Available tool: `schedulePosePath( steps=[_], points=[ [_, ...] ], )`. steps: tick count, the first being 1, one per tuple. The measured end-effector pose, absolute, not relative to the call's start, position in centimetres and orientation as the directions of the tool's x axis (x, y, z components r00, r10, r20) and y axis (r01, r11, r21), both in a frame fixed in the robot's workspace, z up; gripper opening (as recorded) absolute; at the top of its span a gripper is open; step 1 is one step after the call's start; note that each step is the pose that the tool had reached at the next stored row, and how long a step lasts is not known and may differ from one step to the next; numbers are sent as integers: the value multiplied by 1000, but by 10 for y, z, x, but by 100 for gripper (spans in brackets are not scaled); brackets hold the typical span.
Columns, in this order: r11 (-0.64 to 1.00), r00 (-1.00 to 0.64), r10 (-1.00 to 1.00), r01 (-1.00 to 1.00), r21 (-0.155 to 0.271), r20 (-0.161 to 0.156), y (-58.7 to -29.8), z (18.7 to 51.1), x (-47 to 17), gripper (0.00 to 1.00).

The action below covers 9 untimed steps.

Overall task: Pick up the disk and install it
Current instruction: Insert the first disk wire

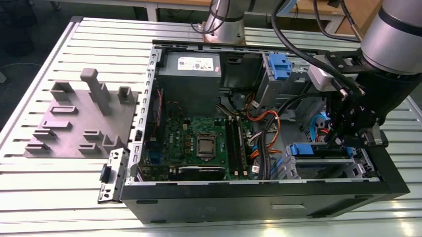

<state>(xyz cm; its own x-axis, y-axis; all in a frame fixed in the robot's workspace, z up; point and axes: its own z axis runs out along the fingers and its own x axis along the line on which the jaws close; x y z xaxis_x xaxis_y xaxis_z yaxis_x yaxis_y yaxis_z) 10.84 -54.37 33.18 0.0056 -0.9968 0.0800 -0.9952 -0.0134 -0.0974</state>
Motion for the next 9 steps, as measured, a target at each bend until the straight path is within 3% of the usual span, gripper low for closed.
schedulePosePath(
  steps=[9],
  points=[
    [-9,1,-997,-995,-98,78,-544,329,108,16]
  ],
)
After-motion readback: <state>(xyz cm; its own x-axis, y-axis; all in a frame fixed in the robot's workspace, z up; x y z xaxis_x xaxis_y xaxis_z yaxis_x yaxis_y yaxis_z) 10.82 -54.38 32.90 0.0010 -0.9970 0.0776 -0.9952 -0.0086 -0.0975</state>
